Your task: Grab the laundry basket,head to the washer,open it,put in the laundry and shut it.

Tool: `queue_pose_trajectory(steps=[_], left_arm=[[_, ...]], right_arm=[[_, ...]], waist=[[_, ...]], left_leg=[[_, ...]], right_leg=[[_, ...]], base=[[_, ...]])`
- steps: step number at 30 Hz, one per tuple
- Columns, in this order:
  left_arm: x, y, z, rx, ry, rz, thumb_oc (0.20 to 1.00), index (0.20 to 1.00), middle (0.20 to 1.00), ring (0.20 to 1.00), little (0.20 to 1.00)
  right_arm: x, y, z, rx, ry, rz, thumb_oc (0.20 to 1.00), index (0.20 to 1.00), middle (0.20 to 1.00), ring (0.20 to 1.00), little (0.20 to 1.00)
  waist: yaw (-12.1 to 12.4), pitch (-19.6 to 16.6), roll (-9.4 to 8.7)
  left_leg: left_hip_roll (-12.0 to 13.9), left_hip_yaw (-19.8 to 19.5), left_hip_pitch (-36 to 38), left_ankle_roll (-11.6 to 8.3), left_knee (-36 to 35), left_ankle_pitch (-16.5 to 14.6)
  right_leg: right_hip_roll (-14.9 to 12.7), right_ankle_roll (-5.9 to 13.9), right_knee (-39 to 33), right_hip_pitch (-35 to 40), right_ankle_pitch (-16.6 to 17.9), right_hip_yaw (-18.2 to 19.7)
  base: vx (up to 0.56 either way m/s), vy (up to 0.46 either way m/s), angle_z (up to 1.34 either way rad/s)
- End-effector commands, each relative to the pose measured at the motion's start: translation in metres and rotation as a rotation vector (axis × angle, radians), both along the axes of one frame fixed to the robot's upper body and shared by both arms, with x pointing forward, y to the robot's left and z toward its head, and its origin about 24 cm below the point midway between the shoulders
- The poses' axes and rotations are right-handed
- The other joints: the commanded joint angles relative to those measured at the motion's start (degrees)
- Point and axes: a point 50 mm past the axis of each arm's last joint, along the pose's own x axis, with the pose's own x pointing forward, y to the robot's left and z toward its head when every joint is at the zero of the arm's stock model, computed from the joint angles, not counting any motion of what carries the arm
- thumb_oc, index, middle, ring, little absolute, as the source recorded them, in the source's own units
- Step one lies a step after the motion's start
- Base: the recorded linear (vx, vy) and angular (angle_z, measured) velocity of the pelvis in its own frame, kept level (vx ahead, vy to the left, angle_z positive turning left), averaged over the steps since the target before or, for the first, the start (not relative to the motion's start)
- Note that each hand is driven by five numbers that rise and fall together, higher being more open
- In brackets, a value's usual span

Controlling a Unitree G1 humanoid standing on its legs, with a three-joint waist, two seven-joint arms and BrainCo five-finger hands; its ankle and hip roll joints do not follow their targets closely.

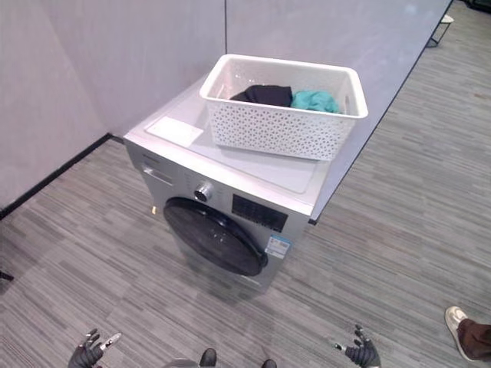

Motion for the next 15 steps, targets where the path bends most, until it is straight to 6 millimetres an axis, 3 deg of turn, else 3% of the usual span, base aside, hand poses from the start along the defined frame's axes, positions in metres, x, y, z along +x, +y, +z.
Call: queue_pose_trajectory(steps=[1,6,15], left_arm=[[-0.01,0.004,-0.001,0.037,0.005,0.007,1.0,1.0,1.0,1.0,1.0],[-0.015,-0.003,-0.007,0.04,0.05,-0.034,1.0,1.0,1.0,1.0,1.0],[-0.015,-0.015,-0.017,-0.018,0.106,-0.057,1.0,1.0,1.0,1.0,1.0]], right_arm=[[-0.006,-0.012,0.008,-0.098,-0.008,0.061,1.0,1.0,1.0,1.0,1.0],[-0.011,-0.004,0.001,-0.051,0.02,0.063,1.0,1.0,1.0,1.0,1.0],[-0.024,0.003,-0.014,0.078,0.064,-0.098,1.0,1.0,1.0,1.0,1.0]], waist=[[-0.2,-3.9,1.29],[-0.5,-3.9,1.31],[-0.8,-3.8,1.18]], left_leg=[[4.1,0.3,-5.7,-1.49,0.5,4.6],[3.9,0.1,-5.8,-1.52,0.3,4.7],[4.0,0.4,-5.5,-1.48,-0.3,4.9]], right_leg=[[-2.3,2.3,5.3,-1.7,-4.3,0.0],[-2.4,2.22,5.4,-1.8,-4.3,0.1],[-2.5,2.16,5.4,-2.2,-4.1,0.6]], base=[[0.0,0.0,0.0],[0.0,0.005,0.01],[0.0,0.002,0.0]])
